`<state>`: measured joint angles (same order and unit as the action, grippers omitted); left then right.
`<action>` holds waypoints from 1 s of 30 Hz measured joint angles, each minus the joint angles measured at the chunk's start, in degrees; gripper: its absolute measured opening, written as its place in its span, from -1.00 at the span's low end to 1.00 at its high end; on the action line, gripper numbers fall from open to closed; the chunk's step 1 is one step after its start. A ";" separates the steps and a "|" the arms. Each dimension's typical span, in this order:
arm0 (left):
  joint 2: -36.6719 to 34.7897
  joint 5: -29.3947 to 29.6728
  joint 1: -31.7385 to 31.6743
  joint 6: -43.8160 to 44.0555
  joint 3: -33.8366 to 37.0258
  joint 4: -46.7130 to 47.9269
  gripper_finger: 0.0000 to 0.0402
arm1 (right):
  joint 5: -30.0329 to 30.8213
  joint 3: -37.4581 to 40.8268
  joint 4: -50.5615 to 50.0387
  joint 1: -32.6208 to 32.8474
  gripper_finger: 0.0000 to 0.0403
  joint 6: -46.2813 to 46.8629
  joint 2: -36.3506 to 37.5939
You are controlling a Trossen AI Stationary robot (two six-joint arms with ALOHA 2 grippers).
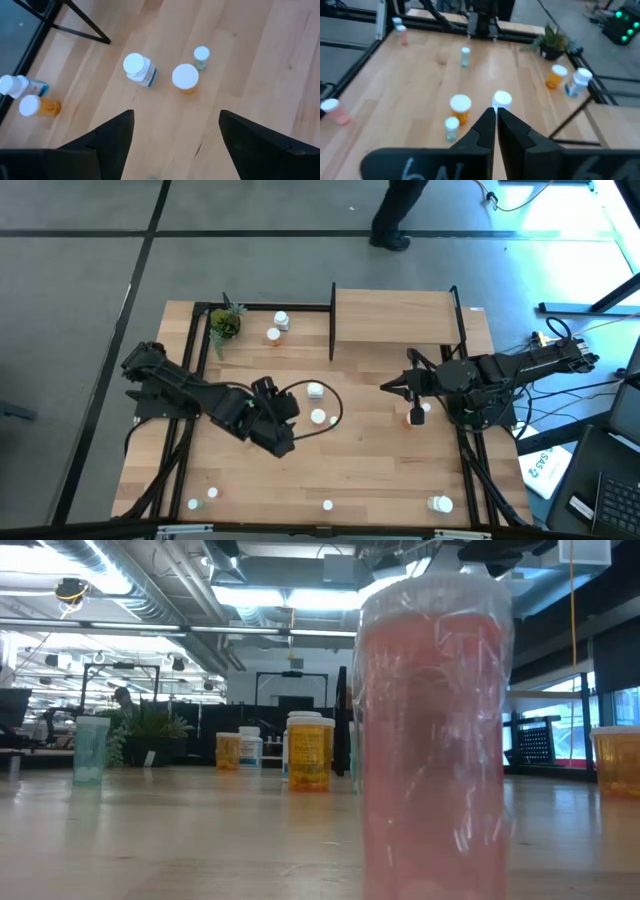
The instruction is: Pick and place medicine bottles onto shelf by color
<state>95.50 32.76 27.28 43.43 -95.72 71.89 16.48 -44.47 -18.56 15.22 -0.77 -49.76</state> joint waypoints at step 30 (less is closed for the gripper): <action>-17.37 15.39 16.63 20.77 16.19 9.51 0.42 | -4.61 -35.35 -28.33 -3.45 -0.74 -1.06 -32.08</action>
<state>78.14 48.15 43.92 64.19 -79.54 81.40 11.87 -79.81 -46.88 11.77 -1.83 -81.84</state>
